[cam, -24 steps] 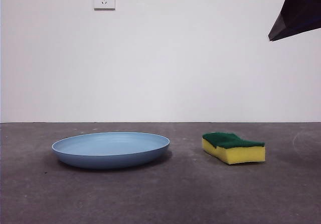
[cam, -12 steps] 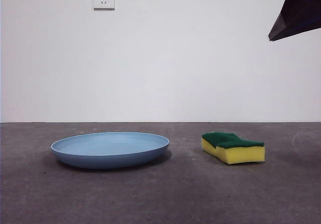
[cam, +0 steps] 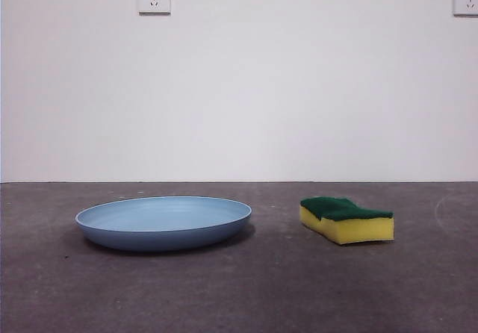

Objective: Pick up the plate,pick up the cloth,clean the plate with the cloth

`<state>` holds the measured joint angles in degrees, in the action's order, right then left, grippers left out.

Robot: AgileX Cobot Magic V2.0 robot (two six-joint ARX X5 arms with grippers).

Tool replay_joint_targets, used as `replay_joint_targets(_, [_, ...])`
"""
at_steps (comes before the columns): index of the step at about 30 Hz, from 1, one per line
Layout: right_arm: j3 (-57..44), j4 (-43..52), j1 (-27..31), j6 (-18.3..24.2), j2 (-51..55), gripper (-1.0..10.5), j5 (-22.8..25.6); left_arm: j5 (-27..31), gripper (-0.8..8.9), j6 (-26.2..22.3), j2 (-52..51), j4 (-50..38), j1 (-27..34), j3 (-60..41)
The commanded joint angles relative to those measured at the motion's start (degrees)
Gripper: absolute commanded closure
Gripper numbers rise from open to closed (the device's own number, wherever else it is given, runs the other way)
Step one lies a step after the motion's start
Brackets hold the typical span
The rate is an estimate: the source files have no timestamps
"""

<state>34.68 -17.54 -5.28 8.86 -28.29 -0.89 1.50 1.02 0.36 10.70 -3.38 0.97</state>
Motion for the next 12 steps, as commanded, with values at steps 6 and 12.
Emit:
replay_joint_targets(6, [-14.36,9.77,10.43,0.87,15.26,9.5,-6.73,-0.15,8.14,-0.66,-0.02,-0.33,0.22,-0.79])
replay_joint_targets(12, [-24.26,12.0,10.23,-3.06,21.44,9.5,-6.69,-0.15,8.14,-0.66,-0.02,-0.33,0.22,-0.79])
